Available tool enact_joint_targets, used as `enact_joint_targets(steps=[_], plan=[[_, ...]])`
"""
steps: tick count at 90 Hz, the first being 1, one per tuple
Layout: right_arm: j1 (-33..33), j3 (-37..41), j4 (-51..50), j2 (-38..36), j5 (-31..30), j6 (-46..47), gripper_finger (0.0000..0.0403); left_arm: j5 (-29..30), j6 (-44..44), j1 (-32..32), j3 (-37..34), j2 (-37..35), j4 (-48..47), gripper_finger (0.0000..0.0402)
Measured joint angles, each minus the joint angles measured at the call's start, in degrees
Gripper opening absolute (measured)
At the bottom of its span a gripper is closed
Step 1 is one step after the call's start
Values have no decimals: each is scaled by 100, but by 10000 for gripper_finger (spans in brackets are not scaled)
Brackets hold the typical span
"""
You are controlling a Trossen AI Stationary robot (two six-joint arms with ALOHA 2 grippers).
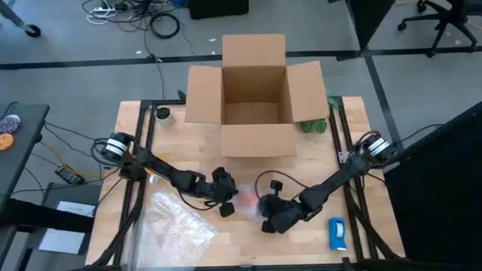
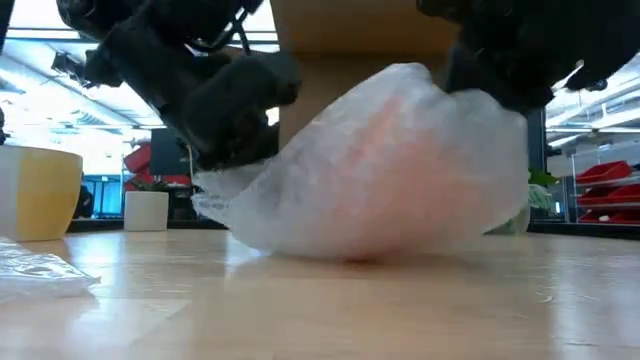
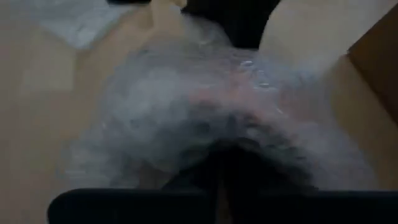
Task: Wrap mug
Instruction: Wrap the orange mug with the bubble wrap
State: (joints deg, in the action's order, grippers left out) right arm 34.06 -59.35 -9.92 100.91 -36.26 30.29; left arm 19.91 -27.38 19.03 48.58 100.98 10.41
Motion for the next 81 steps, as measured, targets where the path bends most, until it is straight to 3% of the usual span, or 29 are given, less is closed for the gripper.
enact_joint_targets(steps=[20,46,51,72,81], plan=[[124,0,-636,-361,662,482,0,144,-96,1,1,-1,-245,0],[85,-5,501,389,663,305,0,203,-174,32,0,1,146,0],[2,-13,788,640,462,214,0,222,-217,67,0,-1,234,0],[-112,-11,1057,1123,-1404,150,0,386,-553,264,-15,-12,29,0],[-186,1,1037,1132,-1770,144,0,354,-599,304,-16,-12,3,0]])
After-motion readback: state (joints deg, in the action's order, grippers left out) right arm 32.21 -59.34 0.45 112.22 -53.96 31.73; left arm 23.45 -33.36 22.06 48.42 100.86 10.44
